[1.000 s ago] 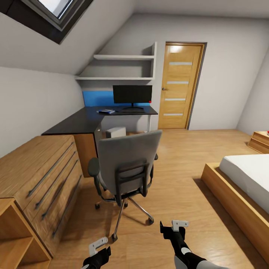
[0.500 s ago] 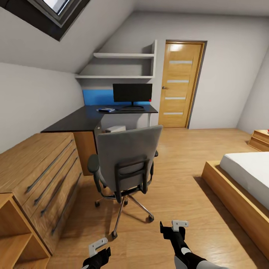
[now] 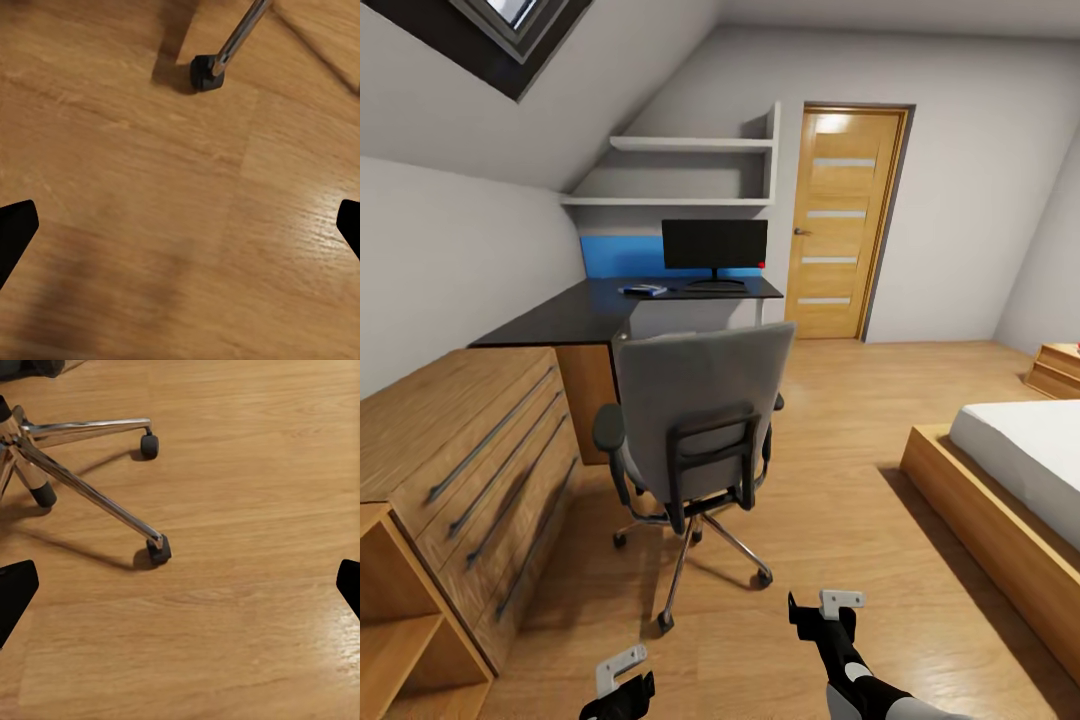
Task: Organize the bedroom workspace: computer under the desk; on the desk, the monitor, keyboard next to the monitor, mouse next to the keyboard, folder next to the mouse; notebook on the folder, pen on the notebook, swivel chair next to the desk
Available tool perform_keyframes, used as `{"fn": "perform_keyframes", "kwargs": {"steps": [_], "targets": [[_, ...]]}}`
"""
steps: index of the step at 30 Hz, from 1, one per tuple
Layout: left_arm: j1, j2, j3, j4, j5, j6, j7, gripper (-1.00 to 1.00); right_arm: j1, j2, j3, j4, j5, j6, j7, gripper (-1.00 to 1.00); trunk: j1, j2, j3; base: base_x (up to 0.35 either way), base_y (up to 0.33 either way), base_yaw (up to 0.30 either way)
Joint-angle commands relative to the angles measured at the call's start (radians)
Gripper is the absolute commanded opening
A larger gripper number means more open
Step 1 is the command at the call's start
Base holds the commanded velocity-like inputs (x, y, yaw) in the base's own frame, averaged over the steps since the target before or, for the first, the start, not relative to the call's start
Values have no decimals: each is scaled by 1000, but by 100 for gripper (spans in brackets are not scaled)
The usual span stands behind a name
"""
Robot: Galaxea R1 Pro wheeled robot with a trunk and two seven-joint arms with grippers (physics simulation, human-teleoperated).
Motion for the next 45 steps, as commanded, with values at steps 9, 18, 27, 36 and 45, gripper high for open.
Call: {"fn": "perform_keyframes", "kwargs": {"steps": [9,18,27,36,45], "targets": [[-1,1,-8,0,8,-5,6,100,-1,0,8,0,-1,-1,-9,100,34,-64,-29,0,0,0],[-1,1,-9,0,8,-4,6,100,-1,-1,8,0,-1,-1,-9,100,69,-127,-57,0,0,0],[-1,-1,-10,-1,5,-4,6,100,-1,0,10,-6,1,-1,-8,100,103,-190,-86,0,0,0],[-4,-6,-11,-182,2,91,87,100,-10,-1,7,-106,5,36,-12,100,138,-253,-114,0,0,0],[-121,-8,-7,-387,3,307,184,100,-177,-3,8,-158,7,220,-4,100,172,-316,-142,0,0,0]]}}
